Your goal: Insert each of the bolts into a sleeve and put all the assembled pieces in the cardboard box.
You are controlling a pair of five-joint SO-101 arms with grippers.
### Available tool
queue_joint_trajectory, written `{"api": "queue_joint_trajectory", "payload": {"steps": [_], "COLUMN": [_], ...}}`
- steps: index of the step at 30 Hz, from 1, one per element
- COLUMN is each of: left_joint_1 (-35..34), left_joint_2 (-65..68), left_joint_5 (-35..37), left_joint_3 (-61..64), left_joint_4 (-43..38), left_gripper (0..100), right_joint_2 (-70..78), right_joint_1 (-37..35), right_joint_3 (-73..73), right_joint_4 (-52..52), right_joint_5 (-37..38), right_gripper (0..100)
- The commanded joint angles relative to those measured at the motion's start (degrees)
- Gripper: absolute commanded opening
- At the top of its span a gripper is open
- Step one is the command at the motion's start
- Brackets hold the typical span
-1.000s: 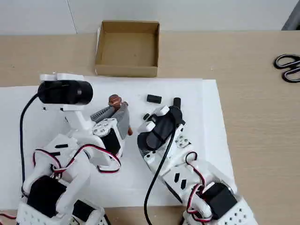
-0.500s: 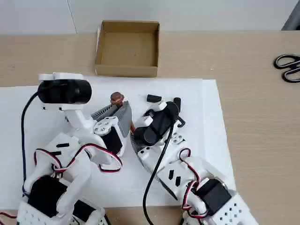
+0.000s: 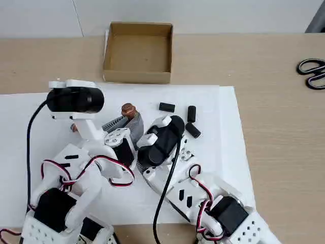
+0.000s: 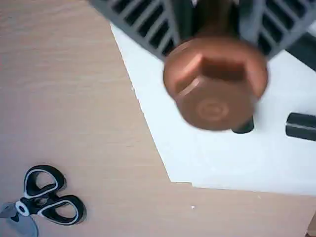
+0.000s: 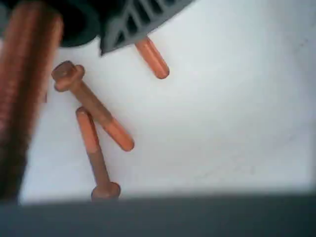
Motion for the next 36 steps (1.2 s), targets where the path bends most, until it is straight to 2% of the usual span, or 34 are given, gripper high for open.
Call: {"api": "queue_joint_trajectory", "payload": {"steps": [1,8,13,22,36], "left_joint_1": [0.2,0.1,0.1,0.1,0.4], "left_joint_2": [-0.8,-0.8,-0.8,-0.8,-1.1], "left_joint_5": [0.3,0.3,0.3,0.3,0.3], "left_joint_3": [-0.3,-0.3,0.1,3.1,4.0], "left_joint_4": [-1.7,-1.7,-1.8,-7.4,-1.0], "left_gripper": [1,1,1,1,1], "right_joint_2": [-0.2,-0.2,0.1,0.1,0.2], "right_joint_1": [-0.3,3.1,3.1,0.4,0.8], "right_joint_3": [-0.6,-2.8,-4.3,-4.3,-5.5], "right_joint_4": [-1.5,-1.2,-1.1,-1.0,-1.1], "right_joint_5": [-0.7,-0.7,-0.7,-2.6,-2.4], "right_gripper": [0.4,0.4,0.4,0.4,0.4]}}
